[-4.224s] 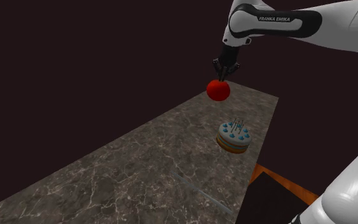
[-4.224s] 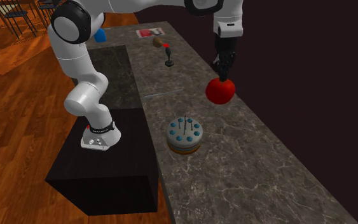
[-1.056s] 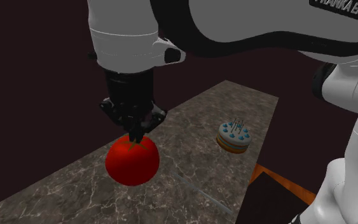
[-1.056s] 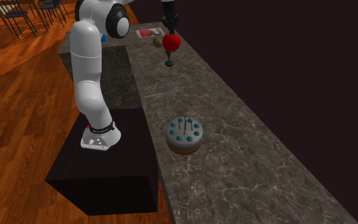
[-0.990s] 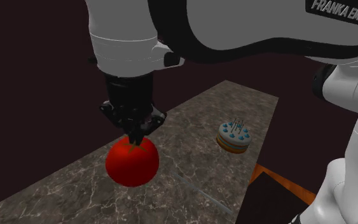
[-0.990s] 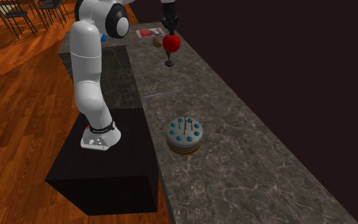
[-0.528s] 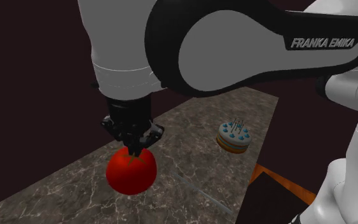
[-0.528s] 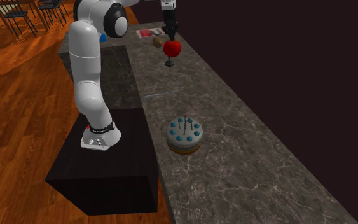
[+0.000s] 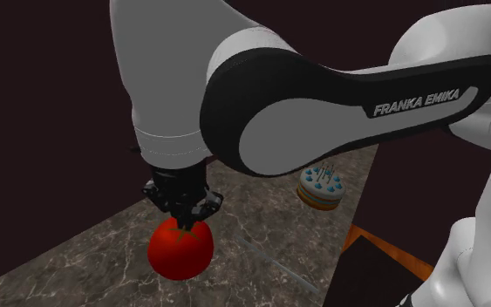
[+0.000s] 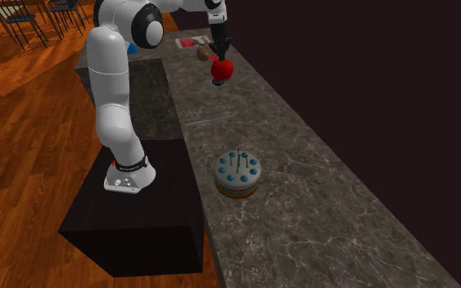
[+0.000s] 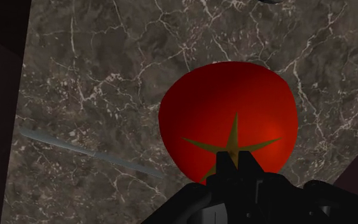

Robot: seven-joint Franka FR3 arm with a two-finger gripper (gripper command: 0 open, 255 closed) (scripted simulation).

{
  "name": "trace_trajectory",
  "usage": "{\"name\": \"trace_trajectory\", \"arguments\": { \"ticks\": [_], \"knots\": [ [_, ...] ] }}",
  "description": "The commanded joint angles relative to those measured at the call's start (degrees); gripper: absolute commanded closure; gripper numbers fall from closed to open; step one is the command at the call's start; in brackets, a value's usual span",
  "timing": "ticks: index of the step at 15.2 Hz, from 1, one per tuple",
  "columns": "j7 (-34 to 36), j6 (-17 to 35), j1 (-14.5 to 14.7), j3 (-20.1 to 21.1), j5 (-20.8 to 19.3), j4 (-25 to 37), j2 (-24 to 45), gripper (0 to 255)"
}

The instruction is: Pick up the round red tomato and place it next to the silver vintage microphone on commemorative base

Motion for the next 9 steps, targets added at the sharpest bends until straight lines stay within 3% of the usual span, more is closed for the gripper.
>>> {"name": "trace_trajectory", "arguments": {
  "ticks": [1,9],
  "knots": [
    [0.4,1.6,-0.1,-0.1,-0.2,-1.5,0.2,255],
    [1.6,7.3,-0.4,-0.4,-1.0,-6.7,0.9,255]
  ]
}}
